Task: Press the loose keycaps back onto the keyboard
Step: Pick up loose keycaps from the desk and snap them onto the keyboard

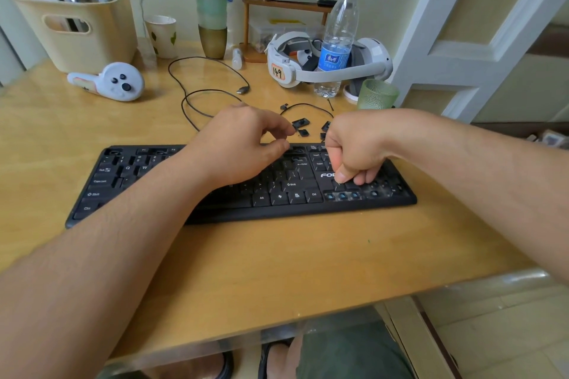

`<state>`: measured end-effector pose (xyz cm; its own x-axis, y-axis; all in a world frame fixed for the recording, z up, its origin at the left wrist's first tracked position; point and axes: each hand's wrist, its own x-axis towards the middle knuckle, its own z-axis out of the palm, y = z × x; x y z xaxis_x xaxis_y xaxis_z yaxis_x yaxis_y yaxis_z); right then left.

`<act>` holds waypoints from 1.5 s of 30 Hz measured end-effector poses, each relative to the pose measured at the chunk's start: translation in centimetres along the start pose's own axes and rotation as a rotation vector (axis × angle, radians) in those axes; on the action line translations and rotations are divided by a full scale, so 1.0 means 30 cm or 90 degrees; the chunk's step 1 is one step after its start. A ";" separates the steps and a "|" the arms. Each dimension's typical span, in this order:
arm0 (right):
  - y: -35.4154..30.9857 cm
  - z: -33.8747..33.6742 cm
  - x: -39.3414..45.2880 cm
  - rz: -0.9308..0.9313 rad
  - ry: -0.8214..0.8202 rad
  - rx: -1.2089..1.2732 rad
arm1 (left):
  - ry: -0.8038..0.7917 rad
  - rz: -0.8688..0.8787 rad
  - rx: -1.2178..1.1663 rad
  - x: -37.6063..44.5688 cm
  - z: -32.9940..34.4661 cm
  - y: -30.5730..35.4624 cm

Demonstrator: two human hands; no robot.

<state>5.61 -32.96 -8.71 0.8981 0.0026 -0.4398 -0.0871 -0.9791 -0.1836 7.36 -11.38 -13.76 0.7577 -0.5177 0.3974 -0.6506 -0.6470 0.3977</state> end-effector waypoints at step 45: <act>0.124 -0.088 0.303 -0.148 0.241 -0.157 | -0.077 0.068 0.063 0.003 0.037 0.073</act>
<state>14.59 -37.12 -11.08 0.9789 0.1973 -0.0533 0.1972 -0.9803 -0.0063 6.06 -13.49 -13.78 0.6896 -0.6459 0.3276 -0.7235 -0.6341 0.2728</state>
